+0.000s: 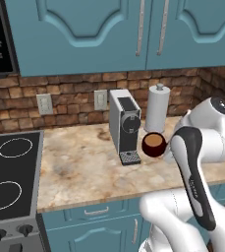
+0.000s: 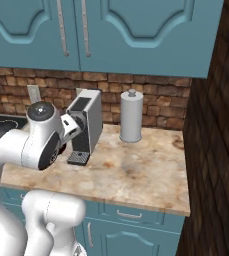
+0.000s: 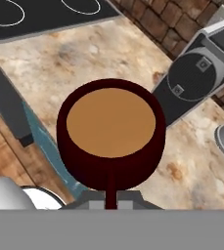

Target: Pick up the brewed coffee from the coffee machine and place it next to the breakfast plate on the dining counter.

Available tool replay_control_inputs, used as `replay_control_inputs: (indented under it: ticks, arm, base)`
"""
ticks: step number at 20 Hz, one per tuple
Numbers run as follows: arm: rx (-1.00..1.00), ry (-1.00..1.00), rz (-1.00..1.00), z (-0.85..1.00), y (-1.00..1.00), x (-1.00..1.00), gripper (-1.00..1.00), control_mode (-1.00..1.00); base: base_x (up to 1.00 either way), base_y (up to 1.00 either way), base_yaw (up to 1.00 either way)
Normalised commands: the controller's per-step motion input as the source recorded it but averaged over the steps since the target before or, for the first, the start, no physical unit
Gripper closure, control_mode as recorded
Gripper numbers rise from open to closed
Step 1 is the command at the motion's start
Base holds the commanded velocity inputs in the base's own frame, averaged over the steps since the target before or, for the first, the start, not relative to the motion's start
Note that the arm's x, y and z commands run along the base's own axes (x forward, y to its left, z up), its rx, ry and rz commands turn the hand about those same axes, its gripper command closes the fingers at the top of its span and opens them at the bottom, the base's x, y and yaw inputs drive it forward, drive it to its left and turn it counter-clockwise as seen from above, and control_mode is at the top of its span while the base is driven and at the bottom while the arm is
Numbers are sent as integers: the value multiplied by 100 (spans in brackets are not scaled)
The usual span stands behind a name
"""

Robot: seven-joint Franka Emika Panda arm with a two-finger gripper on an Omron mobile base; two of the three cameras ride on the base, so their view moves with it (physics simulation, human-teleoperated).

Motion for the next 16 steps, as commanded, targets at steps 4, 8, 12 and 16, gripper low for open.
replay_control_inputs:
  ticks: [4,8,12,16]
  arm:
    - [0,0,0,0,0,0,100,100]
    - [0,0,0,0,0,0,100,100]
    - [0,0,0,0,0,0,100,100]
    - [0,0,0,0,0,0,100,100]
  base:
    - [-83,0,22]
    - [-100,15,35]
    - [-71,42,59]
    - [-4,67,77]
